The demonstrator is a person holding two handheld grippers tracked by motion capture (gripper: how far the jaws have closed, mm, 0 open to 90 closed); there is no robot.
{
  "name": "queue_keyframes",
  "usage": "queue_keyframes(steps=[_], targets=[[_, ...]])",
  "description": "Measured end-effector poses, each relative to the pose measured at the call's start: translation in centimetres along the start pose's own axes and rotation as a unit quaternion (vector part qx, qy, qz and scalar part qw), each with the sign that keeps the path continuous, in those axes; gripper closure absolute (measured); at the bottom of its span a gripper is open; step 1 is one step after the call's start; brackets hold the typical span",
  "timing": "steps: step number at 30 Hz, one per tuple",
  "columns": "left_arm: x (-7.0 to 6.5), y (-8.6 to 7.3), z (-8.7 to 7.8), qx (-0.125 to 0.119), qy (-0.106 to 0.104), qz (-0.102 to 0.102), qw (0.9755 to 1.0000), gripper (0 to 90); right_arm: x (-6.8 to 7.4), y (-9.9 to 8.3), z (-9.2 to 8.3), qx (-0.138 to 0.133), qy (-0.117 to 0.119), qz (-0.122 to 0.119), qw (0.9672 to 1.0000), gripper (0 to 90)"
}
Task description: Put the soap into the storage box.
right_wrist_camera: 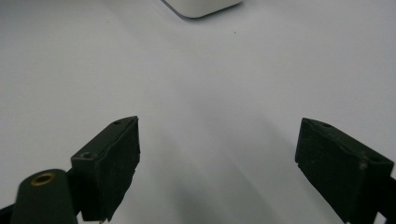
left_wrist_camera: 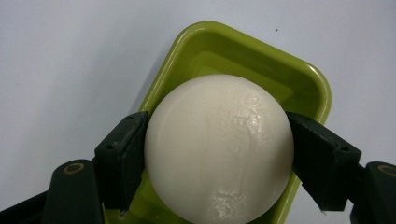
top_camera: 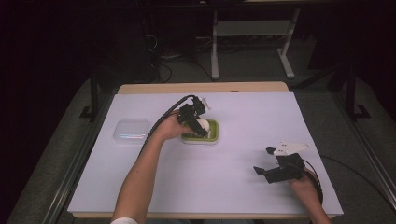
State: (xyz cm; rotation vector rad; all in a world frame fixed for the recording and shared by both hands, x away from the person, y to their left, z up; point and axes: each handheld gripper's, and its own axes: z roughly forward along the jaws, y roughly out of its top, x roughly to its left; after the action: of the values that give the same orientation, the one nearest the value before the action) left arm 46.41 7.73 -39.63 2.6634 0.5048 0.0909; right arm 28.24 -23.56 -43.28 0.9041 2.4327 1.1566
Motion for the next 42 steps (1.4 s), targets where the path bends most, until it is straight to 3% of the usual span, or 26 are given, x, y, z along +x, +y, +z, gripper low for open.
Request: queue_keyframes(steps=[22,34,42], targets=[[0.1,-0.1,0.2,0.009,-0.002,-0.005,0.9999,25.1,0.0,0.0,0.0,-0.001,0.002,-0.001,1.0000,13.2],[-0.1,-0.2,-1.2,-0.016,0.004,-0.003,0.9999,30.1,0.1,0.1,0.2,0.005,0.002,-0.002,1.0000,13.2],[-0.3,-0.7,-1.7,-0.022,0.003,-0.005,0.9997,27.3,0.2,0.1,0.3,0.007,0.002,-0.004,1.0000,13.2]])
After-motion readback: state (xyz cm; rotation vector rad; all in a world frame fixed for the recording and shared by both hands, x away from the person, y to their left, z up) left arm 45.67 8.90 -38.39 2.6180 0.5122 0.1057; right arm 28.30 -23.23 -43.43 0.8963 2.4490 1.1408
